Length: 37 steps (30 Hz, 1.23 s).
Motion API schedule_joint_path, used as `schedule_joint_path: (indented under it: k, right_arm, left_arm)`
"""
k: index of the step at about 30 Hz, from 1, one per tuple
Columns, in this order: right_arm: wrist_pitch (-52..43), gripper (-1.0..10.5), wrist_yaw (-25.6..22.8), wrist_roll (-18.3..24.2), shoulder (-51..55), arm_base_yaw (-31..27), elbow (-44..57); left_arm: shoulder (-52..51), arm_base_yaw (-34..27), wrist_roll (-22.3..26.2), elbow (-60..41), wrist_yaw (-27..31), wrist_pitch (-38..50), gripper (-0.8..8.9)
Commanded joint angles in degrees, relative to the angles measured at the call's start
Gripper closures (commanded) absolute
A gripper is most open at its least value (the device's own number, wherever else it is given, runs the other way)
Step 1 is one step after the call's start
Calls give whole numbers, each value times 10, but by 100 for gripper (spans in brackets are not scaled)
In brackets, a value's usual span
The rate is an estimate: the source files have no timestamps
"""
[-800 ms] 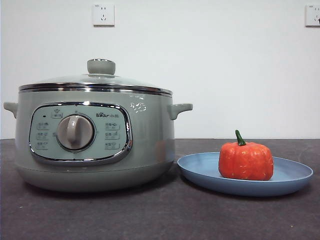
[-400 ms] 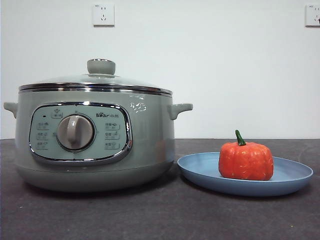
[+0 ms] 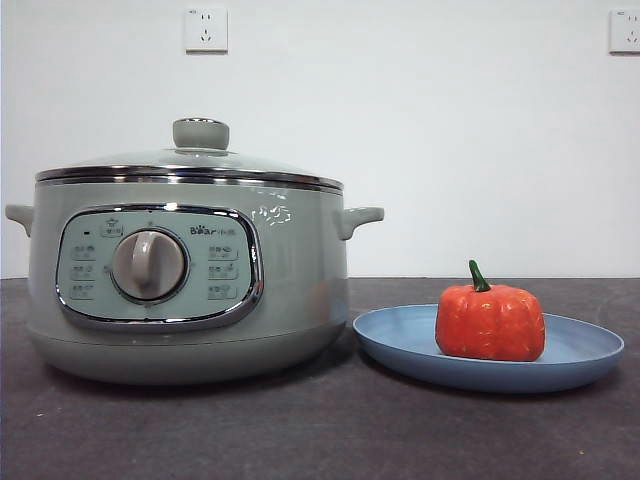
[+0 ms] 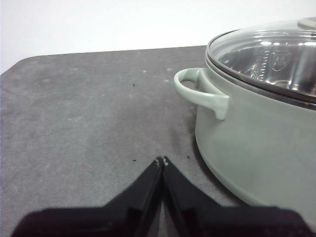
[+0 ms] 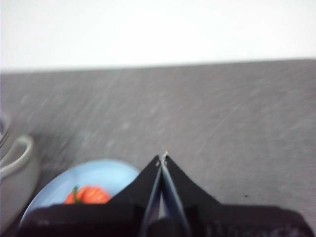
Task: Take the pumpkin out from the steamer,put the pumpkin in the blue plate,close the lid
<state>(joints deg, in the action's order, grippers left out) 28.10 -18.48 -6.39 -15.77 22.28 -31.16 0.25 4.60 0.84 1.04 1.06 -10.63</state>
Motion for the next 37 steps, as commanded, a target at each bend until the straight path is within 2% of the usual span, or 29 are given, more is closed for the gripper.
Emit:
schedule_joint_path:
  k: [1, 4, 6, 9, 13, 18, 22, 37]
  right_arm:
    - [-3, 946, 50, 19, 58, -69, 54]
    - [-34, 946, 114, 43, 112, -126, 112]
    - [-77, 946, 174, 60, 138, -153, 155]
    - [-143, 946, 216, 65, 157, -171, 213]
    - [-200, 946, 216, 63, 157, -173, 271]
    - [-201, 946, 216, 53, 157, -173, 307]
    - [-179, 946, 214, 30, 157, -173, 307]
    - [-178, 946, 212, 30, 155, -173, 307]
  left_arm:
    - [-2, -2, -3, -8, 1, 1, 817]
    - [-2, -2, -3, -8, 1, 1, 817]
    - [-2, -2, -3, -8, 1, 1, 817]
    - [-2, -2, -3, -8, 1, 1, 817]
    - [-2, -2, -3, -8, 1, 1, 817]
    - [-2, -2, -3, -8, 1, 1, 817]
    - [-2, -2, -3, -8, 1, 1, 817]
    - [-2, -2, -3, -8, 1, 1, 817]
